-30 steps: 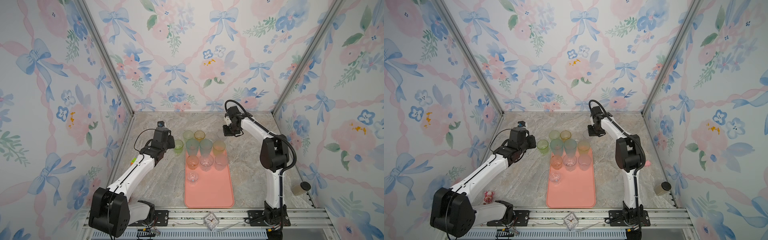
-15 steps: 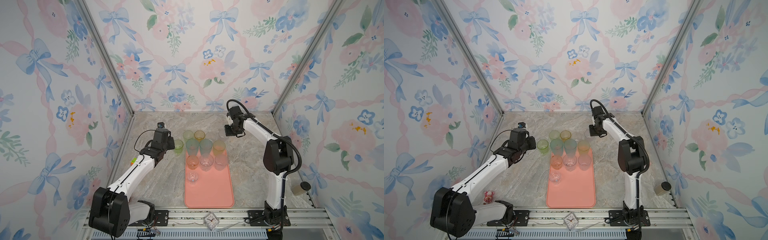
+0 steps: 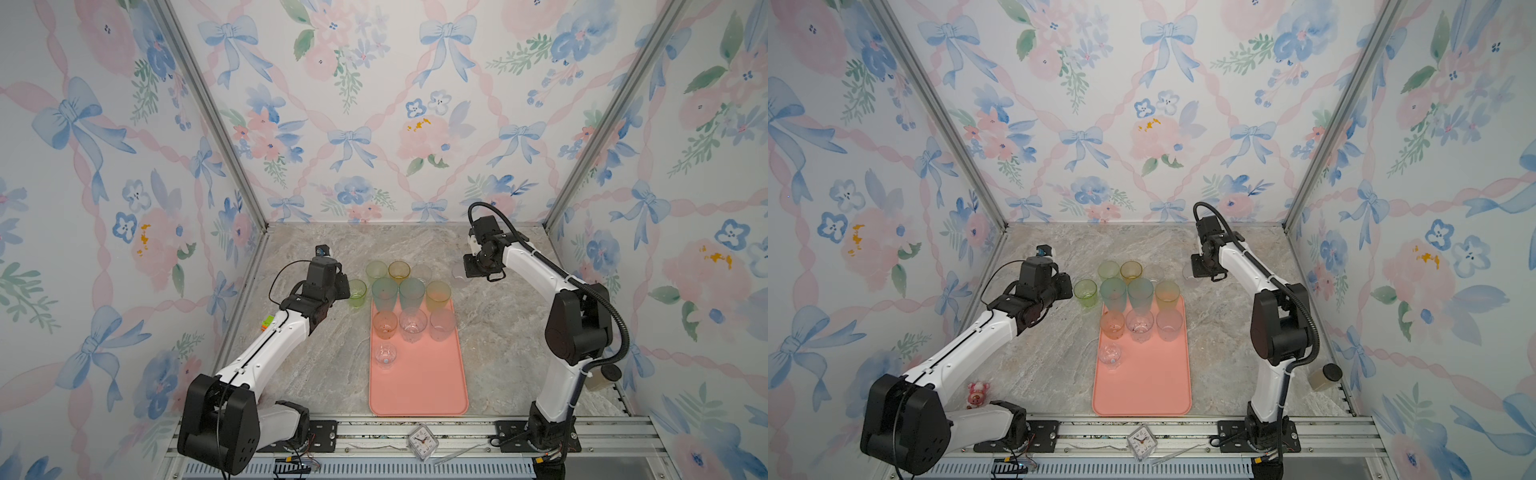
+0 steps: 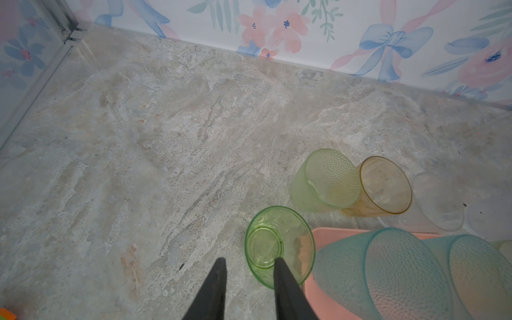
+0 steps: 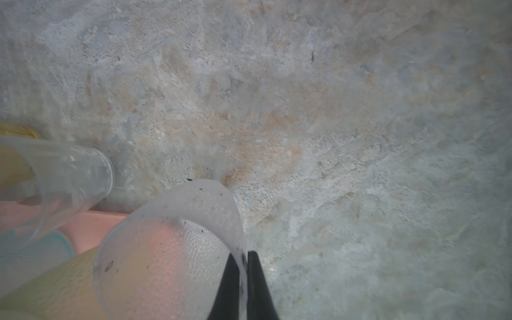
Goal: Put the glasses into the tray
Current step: 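Lower the right gripper onto the frosted clear cup rim and close, then carry the frosted clear cup with the right gripper over the tray's near end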
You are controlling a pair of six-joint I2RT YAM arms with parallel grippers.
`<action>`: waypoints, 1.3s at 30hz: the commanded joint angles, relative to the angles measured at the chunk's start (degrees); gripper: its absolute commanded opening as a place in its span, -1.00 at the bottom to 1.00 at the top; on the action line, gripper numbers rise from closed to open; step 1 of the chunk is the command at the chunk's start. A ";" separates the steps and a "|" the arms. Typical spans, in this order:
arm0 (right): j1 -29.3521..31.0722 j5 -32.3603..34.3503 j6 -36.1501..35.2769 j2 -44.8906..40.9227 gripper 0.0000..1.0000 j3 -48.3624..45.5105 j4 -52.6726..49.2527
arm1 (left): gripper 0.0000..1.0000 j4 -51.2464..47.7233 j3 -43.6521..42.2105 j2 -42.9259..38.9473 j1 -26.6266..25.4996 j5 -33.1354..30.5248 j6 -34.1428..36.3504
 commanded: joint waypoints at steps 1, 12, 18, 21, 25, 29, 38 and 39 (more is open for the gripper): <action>-1.18 1.97 -0.76 -5.77 -1.00 -1.91 -0.03 | -0.37 1.17 -0.34 -0.66 0.19 0.47 1.10; 0.80 4.26 0.03 -25.33 -1.00 -10.48 -5.73 | -0.39 1.54 -1.51 -2.51 -0.87 0.19 1.82; 7.39 8.25 1.86 -34.59 -1.00 -13.61 -12.82 | -0.39 2.18 -1.10 -2.15 -1.59 0.25 2.50; 12.45 10.38 4.03 -38.15 -1.00 -14.22 -16.57 | -0.39 2.13 -0.81 -1.98 -1.82 0.29 2.85; 21.90 13.66 7.85 -41.29 -1.00 -13.59 -21.08 | -0.39 2.17 0.02 -1.90 -1.99 0.32 3.42; 29.83 15.48 12.34 -43.16 -1.00 -13.29 -23.79 | -0.38 2.17 0.93 -1.54 -2.11 0.55 4.07; 43.87 15.48 19.47 -40.87 -1.00 -16.45 -23.01 | -0.38 1.96 2.01 -1.11 -2.40 0.73 4.69; 45.22 15.12 20.14 -40.16 -1.00 -16.72 -22.16 | -0.38 1.98 2.09 -1.12 -2.49 0.75 4.70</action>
